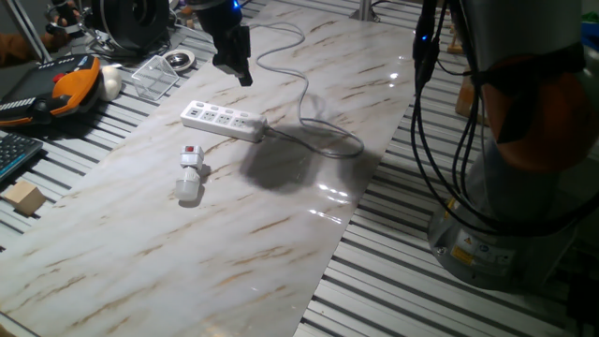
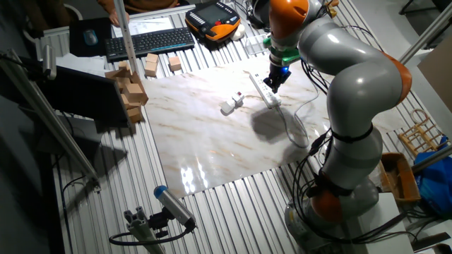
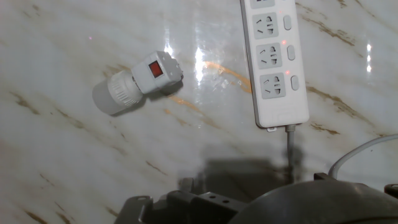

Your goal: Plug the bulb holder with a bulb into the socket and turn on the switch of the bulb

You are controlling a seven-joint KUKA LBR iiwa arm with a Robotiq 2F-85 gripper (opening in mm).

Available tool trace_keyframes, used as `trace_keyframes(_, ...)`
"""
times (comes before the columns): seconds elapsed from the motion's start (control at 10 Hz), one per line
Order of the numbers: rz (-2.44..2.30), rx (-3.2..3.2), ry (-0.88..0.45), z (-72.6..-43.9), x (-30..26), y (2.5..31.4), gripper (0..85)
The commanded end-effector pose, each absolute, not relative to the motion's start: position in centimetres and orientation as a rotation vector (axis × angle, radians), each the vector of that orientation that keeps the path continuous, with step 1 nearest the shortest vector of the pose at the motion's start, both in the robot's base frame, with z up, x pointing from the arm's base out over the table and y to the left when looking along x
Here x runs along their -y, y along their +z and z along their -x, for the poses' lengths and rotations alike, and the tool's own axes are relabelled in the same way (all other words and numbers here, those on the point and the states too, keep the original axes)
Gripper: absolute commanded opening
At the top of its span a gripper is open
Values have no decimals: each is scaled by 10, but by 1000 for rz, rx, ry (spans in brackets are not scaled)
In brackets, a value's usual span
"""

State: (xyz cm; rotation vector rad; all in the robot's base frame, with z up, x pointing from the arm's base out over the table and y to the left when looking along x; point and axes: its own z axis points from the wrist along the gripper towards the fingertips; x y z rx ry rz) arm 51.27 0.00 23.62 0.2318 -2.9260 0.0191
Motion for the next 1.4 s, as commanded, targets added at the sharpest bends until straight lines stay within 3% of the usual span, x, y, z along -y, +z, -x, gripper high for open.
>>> trace_keyframes(0.0, -101, 2963, 17, -513, 0, 236, 0)
trace_keyframes(0.3, 90, 2897, -76, -513, 0, 236, 0)
trace_keyframes(0.5, 117, 2931, -3, -513, 0, 236, 0)
trace_keyframes(0.7, 150, 2876, -25, -513, 0, 236, 0)
trace_keyframes(1.3, 961, 2753, -94, -524, -21, 231, 0)
